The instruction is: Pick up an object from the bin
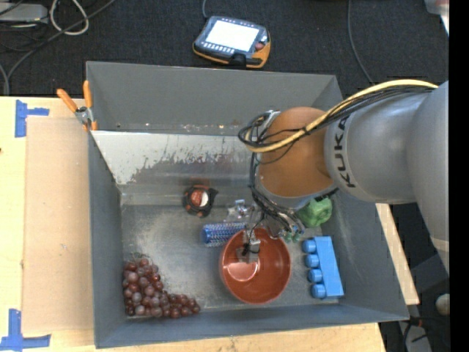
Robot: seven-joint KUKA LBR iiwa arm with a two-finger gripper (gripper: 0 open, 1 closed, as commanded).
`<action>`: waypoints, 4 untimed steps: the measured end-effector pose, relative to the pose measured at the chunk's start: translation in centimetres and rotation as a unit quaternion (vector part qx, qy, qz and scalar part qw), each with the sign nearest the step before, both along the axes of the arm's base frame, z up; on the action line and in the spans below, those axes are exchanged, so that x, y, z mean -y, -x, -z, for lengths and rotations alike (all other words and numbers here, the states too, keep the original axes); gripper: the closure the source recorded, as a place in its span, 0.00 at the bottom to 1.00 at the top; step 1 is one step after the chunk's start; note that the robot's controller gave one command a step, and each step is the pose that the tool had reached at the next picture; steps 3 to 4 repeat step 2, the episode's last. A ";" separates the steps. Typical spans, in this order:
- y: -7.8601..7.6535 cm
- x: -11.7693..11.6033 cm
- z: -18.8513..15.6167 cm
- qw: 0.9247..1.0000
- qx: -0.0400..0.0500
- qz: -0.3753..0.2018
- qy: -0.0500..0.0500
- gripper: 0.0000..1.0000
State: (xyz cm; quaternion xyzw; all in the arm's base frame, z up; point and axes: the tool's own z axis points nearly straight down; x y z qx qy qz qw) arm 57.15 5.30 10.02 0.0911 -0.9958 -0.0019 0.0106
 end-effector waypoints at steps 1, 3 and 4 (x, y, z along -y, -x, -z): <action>-0.2 -0.1 -3.4 1.000 0.004 0.000 0.000 1.00; -0.1 -0.1 -6.4 1.000 0.001 0.000 0.000 1.00; -0.1 -0.1 -6.4 1.000 0.001 0.000 0.000 1.00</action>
Offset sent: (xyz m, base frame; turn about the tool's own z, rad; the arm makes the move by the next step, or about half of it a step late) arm 0.0018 0.0005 0.0855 -0.0002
